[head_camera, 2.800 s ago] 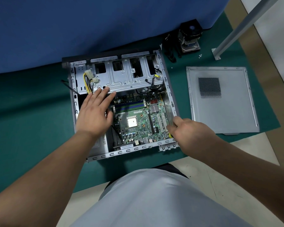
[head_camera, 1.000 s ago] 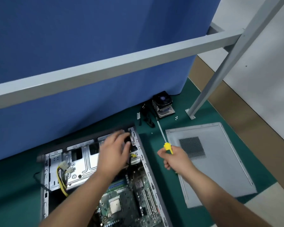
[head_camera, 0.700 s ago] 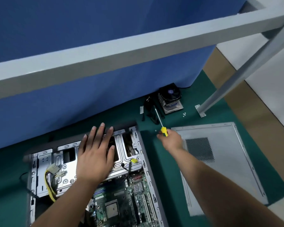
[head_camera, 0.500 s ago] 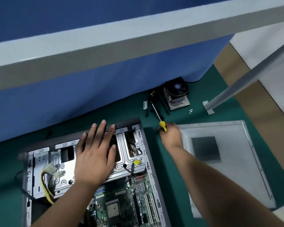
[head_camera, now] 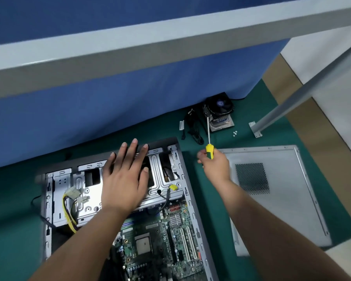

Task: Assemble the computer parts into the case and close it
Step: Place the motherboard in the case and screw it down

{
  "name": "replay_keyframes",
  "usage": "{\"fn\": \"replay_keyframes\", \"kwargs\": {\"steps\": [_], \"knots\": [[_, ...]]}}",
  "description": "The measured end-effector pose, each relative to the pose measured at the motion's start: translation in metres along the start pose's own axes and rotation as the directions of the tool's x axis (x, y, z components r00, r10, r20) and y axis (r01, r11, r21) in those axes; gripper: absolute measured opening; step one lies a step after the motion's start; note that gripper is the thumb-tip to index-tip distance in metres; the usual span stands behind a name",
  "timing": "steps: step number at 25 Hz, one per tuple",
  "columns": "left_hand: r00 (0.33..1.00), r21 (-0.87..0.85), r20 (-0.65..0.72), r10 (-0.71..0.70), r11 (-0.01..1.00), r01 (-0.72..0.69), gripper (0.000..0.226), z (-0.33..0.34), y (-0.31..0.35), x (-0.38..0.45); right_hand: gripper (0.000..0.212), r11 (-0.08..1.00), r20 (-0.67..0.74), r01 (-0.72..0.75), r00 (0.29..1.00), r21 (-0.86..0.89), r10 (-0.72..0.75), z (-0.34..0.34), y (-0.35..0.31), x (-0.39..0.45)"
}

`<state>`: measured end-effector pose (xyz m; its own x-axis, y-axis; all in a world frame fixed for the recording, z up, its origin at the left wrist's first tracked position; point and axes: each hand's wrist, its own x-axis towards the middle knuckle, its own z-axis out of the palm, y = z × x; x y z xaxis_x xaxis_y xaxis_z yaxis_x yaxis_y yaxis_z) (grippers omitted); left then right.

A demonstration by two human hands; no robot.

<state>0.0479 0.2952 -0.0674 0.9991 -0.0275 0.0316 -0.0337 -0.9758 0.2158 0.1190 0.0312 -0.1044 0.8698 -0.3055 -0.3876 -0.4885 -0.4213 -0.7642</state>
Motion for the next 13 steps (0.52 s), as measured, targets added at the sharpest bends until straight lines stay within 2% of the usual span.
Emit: {"fn": "replay_keyframes", "kwargs": {"steps": [3, 6, 7, 9, 11, 13], "knots": [[0.999, -0.194, 0.048, -0.025, 0.98, 0.033, 0.055, -0.021, 0.002, -0.007, 0.009, 0.974, 0.074, 0.025, 0.996, 0.227, -0.043, -0.023, -0.027, -0.061], [0.998, -0.54, 0.048, -0.031, 0.84, 0.053, 0.036, -0.035, 0.013, -0.021, 0.008, 0.936, 0.226, 0.0, 0.97, 0.352, -0.085, -0.031, -0.044, -0.108], [0.998, -0.645, 0.052, -0.035, 0.761, 0.06, 0.029, -0.041, 0.02, -0.035, 0.008, 0.934, 0.285, -0.009, 0.953, 0.356, -0.1, -0.03, -0.046, -0.125], [0.987, -0.834, 0.155, -0.041, 0.53, 0.153, 0.019, -0.052, 0.039, -0.066, 0.008, 0.933, 0.367, -0.034, 0.924, 0.359, -0.108, -0.023, -0.048, -0.153], [0.974, -0.922, 0.224, -0.038, 0.316, 0.225, 0.016, -0.059, 0.049, -0.093, 0.01, 0.929, 0.401, -0.065, 0.912, 0.363, -0.093, -0.017, -0.046, -0.176], [0.954, -0.941, 0.295, -0.052, 0.157, 0.3, 0.017, -0.061, 0.046, -0.107, 0.011, 0.929, 0.426, -0.092, 0.902, 0.36, -0.075, -0.013, -0.044, -0.19]]}}
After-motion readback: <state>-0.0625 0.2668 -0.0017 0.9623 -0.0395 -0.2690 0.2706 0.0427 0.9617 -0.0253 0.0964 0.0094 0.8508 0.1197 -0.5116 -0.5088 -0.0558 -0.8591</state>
